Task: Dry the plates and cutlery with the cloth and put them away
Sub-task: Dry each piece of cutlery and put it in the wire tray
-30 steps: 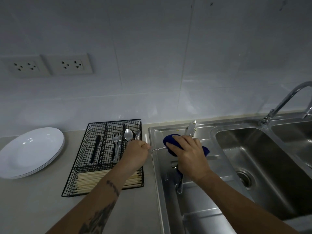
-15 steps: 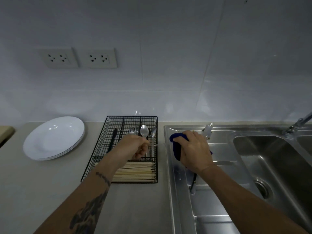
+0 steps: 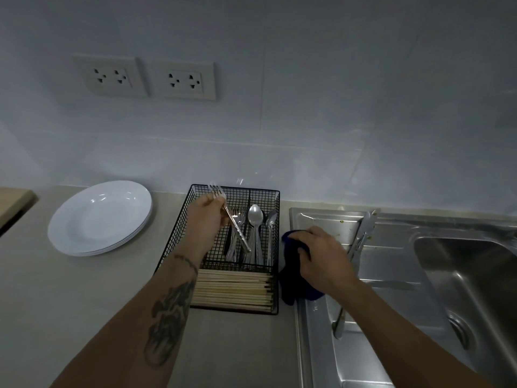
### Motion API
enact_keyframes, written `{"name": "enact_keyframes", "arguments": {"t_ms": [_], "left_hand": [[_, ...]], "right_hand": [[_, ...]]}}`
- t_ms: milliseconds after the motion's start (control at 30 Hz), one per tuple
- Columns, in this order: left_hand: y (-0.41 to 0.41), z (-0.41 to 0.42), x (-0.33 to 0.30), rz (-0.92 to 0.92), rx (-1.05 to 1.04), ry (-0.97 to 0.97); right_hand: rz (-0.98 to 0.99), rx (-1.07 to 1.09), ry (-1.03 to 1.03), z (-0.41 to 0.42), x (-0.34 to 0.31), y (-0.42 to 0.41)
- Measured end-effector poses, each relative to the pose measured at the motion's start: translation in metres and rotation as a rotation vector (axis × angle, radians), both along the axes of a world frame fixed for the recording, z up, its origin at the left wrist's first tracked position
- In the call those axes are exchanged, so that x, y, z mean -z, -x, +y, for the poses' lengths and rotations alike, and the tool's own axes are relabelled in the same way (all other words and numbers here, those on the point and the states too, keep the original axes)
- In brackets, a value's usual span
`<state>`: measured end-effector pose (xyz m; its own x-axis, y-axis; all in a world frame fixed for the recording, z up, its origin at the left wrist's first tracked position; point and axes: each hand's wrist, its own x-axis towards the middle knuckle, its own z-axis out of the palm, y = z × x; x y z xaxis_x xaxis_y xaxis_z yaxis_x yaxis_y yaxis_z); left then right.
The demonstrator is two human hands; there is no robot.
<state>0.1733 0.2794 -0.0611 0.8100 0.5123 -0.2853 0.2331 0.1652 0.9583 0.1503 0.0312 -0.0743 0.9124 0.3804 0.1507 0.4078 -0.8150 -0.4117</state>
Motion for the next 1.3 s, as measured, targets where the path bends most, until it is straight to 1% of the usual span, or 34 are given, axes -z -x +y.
{"name": "enact_keyframes", "arguments": {"t_ms": [167, 267, 333, 433, 500, 567, 633, 700, 767, 867, 967, 1067, 1167, 1300], "left_hand": [[-0.033, 0.011, 0.019, 0.115, 0.154, -0.568], [-0.043, 0.009, 0.034, 0.194, 0.278, -0.814], [-0.048, 0.006, 0.043, 0.248, 0.363, -0.909], [-0.046, -0.005, 0.047, 0.293, 0.381, -0.935], [-0.040, -0.015, 0.043, 0.309, 0.358, -0.989], [-0.034, -0.032, 0.032, 0.234, 0.339, -1.055], [-0.030, -0.056, 0.023, 0.095, 0.376, -1.059], [-0.027, -0.086, 0.018, 0.001, 0.465, -1.015], [-0.023, -0.118, 0.021, -0.025, 0.588, -0.973], [-0.018, -0.162, 0.035, 0.000, 0.734, -0.935], [-0.013, -0.199, 0.048, 0.031, 0.811, -0.943], [-0.014, -0.226, 0.058, 0.096, 0.813, -0.944], [-0.021, -0.242, 0.069, 0.143, 0.769, -0.970], [-0.031, -0.263, 0.076, 0.169, 0.751, -0.963]], "right_hand": [[0.053, 0.068, -0.018, -0.025, 0.000, -0.013], [0.092, 0.088, -0.043, -0.040, 0.003, -0.012], [0.109, 0.107, -0.036, -0.050, 0.005, -0.008], [0.128, 0.153, -0.027, -0.066, 0.007, -0.003], [0.141, 0.186, -0.033, -0.077, 0.007, 0.001], [0.142, 0.217, -0.050, -0.089, 0.005, 0.005], [0.139, 0.250, -0.069, -0.101, 0.003, 0.009], [0.133, 0.294, -0.084, -0.114, -0.001, 0.012], [0.114, 0.351, -0.083, -0.127, -0.005, 0.016], [0.092, 0.412, -0.103, -0.148, -0.008, 0.022], [0.121, 0.434, -0.141, -0.167, -0.008, 0.025], [0.164, 0.435, -0.191, -0.181, -0.004, 0.026], [0.200, 0.425, -0.237, -0.190, 0.000, 0.023], [0.252, 0.411, -0.280, -0.197, 0.004, 0.013]]}}
